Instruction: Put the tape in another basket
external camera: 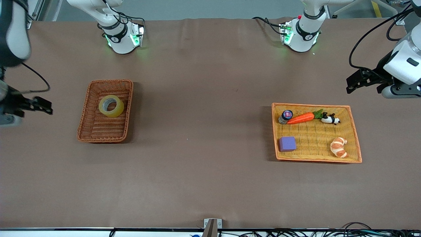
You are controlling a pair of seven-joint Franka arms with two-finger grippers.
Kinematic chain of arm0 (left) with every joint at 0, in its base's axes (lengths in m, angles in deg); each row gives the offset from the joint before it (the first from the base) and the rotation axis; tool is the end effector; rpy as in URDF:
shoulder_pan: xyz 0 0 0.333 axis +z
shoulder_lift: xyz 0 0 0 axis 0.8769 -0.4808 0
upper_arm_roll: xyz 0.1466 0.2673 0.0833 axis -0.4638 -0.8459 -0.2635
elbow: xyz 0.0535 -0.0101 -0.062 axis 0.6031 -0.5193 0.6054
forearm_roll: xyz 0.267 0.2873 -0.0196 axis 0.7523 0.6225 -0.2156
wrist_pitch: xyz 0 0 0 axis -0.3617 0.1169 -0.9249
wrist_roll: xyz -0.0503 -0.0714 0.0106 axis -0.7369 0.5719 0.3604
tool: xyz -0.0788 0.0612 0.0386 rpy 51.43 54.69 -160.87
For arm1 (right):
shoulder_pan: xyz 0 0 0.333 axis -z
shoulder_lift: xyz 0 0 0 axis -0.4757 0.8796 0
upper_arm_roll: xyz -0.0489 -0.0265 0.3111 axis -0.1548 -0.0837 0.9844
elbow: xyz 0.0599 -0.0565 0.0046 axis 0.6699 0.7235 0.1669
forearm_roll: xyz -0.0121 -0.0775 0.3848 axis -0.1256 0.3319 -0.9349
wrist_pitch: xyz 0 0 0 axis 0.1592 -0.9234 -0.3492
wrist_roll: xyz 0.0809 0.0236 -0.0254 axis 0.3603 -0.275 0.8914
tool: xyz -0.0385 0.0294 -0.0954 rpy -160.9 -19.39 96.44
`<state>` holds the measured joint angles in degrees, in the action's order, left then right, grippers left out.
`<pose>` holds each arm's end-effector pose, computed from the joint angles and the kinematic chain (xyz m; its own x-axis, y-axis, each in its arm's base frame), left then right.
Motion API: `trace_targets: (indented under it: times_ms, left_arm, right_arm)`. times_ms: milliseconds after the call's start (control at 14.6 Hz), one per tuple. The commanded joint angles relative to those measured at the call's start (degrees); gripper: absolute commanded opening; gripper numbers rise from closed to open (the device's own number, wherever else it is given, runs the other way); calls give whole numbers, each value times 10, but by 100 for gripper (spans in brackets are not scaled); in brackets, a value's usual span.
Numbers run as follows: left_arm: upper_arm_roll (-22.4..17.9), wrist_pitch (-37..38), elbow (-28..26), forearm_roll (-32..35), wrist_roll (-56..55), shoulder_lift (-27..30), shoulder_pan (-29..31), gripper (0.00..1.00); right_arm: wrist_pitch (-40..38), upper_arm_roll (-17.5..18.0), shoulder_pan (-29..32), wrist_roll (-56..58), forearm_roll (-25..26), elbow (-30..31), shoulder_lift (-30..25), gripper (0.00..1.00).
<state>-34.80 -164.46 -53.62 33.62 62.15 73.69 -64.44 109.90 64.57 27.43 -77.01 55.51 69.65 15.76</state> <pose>0.5568 -0.0692 0.6261 0.9998 -0.0165 0.0148 -0.0163 -0.9998 -0.0084 0.5862 -0.0643 0.5660 0.9968 0.0720 -0.0340 0.0743 -0.9946 0.0728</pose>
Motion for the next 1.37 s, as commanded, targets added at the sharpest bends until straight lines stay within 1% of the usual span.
trace_targets:
  times_ms: [0,69,275,412,686,824,1304]
  left_arm:
    - [1,9,5,-1,3,2,1,100]
    - [1,9,5,0,3,2,2,100]
    - [1,10,4,0,2,2,1,100]
    - [1,10,4,0,2,2,0,100]
    - [1,9,4,1,0,2,-2,100]
    - [1,10,5,1,-4,2,-2,100]
    - [1,9,5,2,-5,1,-3,100]
  right_arm:
    - [-49,14,13,-36,-15,-37,-11,100]
    - [-58,14,13,-36,-22,-40,-19,100]
    - [-53,8,11,-27,-23,-42,-17,100]
    - [-59,8,7,-18,-25,-71,-12,100]
    - [-60,12,7,-25,-27,-66,-9,100]
    - [-52,10,12,-24,-53,-49,-10,100]
    - [-52,8,12,-23,-48,-46,-11,100]
